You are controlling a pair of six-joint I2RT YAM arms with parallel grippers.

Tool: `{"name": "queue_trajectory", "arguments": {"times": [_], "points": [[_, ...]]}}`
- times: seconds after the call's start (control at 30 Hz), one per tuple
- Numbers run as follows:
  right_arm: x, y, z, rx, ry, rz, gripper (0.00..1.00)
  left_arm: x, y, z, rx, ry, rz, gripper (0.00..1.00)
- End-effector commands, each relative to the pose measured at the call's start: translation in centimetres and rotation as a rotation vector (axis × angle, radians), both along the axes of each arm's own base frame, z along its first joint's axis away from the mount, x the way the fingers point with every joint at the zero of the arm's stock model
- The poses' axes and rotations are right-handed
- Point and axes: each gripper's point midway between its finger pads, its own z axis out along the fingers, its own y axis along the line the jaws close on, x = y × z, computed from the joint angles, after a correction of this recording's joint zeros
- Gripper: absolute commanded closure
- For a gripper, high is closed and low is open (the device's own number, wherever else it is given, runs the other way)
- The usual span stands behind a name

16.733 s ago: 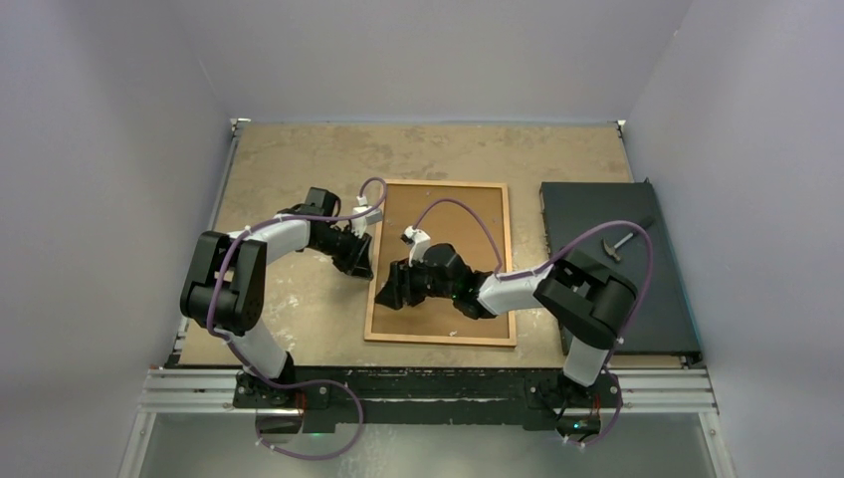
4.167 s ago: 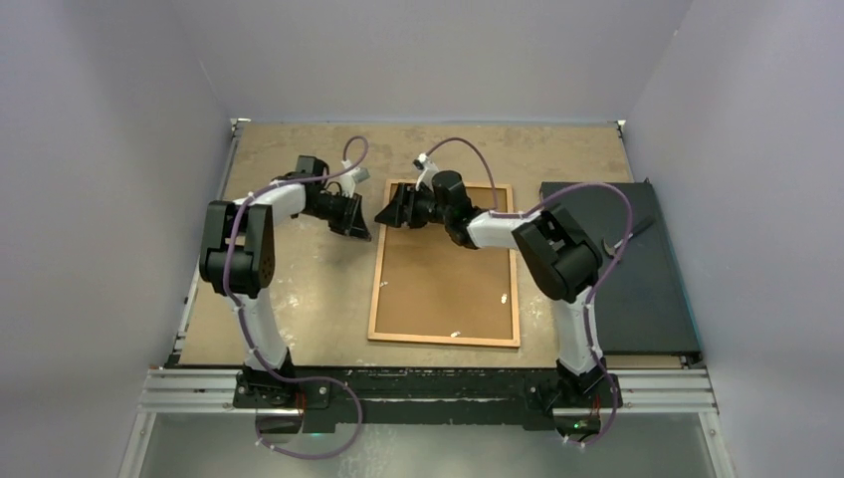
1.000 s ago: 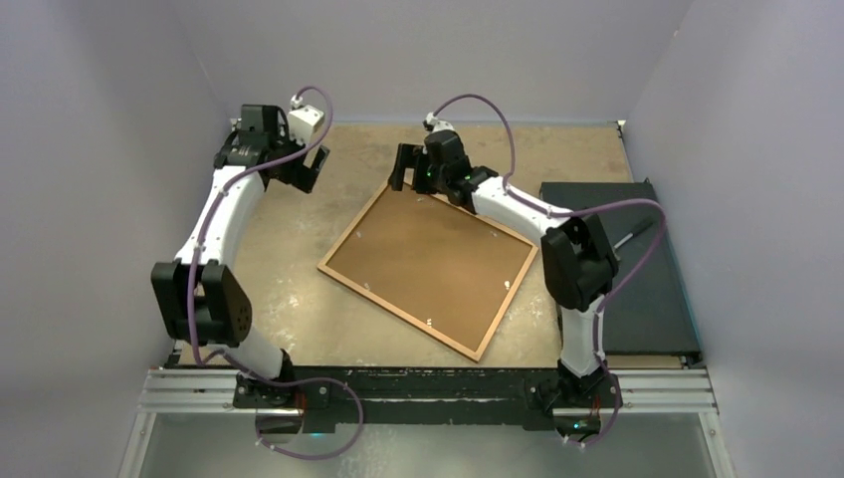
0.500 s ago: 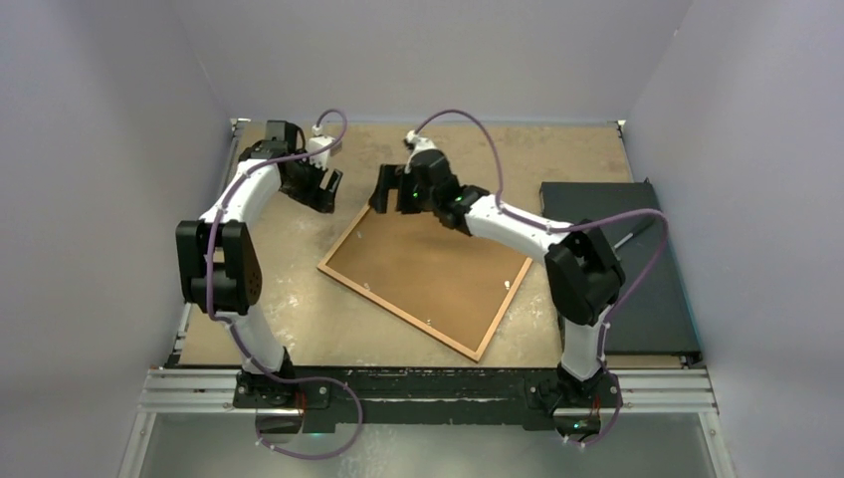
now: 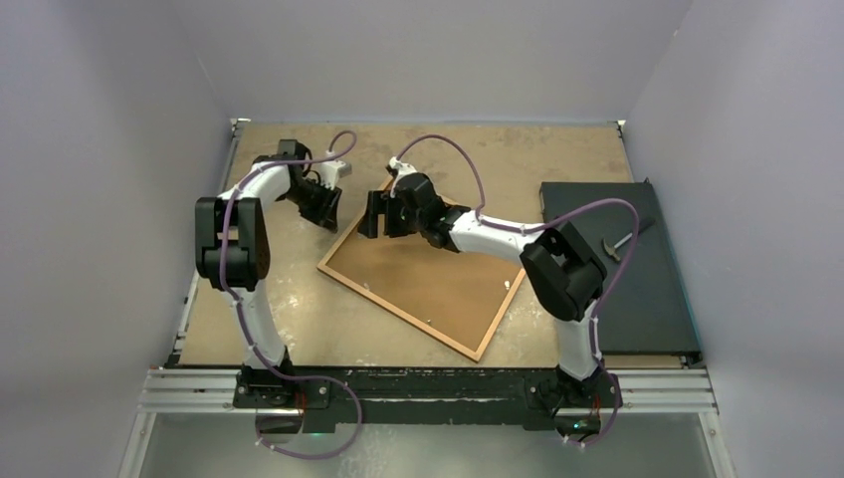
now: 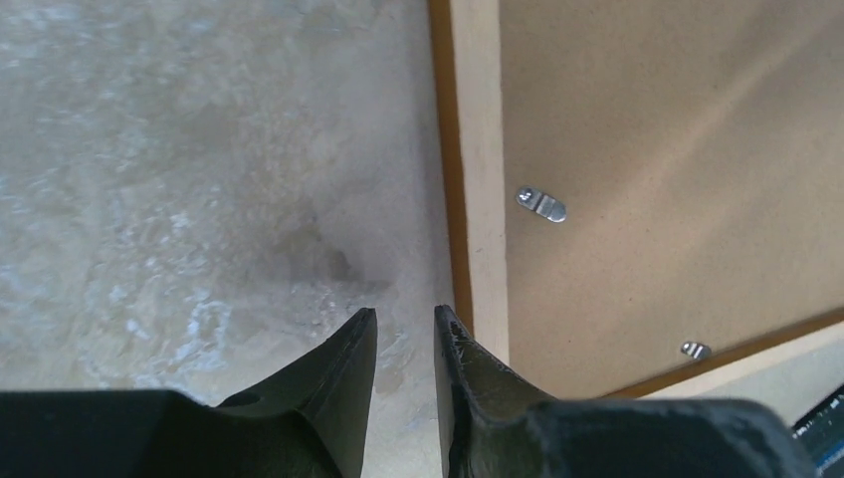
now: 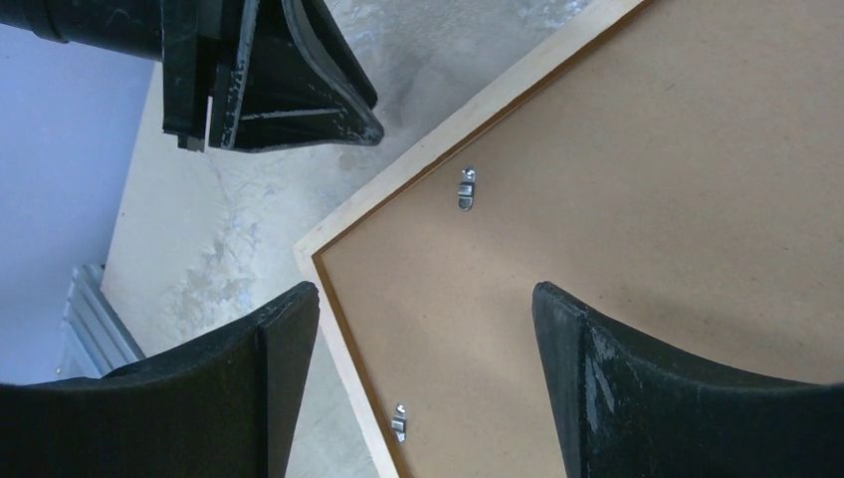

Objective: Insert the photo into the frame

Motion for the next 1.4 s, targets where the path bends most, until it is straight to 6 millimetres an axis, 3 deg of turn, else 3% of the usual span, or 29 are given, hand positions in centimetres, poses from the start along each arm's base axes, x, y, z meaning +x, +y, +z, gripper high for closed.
{"name": "queue_trajectory", "arguments": {"times": [0.0,0.37,0.9,1.0,1.17,1.37], "points": [[-0.3,1.6,0.0,0.101,0.003,0.045,0.20,-1.2,-1.3,0.2,-0.089,0.017,-0.084,0.76],[0.0,4.2,-2.6,0.143,0.069,0.102,0.22,-3.5,-1.1,-1.2,-0.084,0.055,-0.146,0.87],[0.1,6.3,-4.2,0.200,0.107,0.158,0.25,-5.8,-2.2,-0.4,-0.154,0.087,-0.163,0.88],[-0.3,6.1,-4.4,0.198,0.110,0.160,0.25,-4.8,-1.1,0.7,-0.144,0.055,-0.124,0.83],[-0.8,5.7,-4.6,0.199,0.115,0.162,0.26,-2.9,-0.5,3.1,-0.180,-0.003,-0.102,0.63],[-1.2,5.6,-4.4,0.213,0.118,0.172,0.28,-3.4,-1.6,1.7,-0.252,0.054,-0.102,0.57]]}}
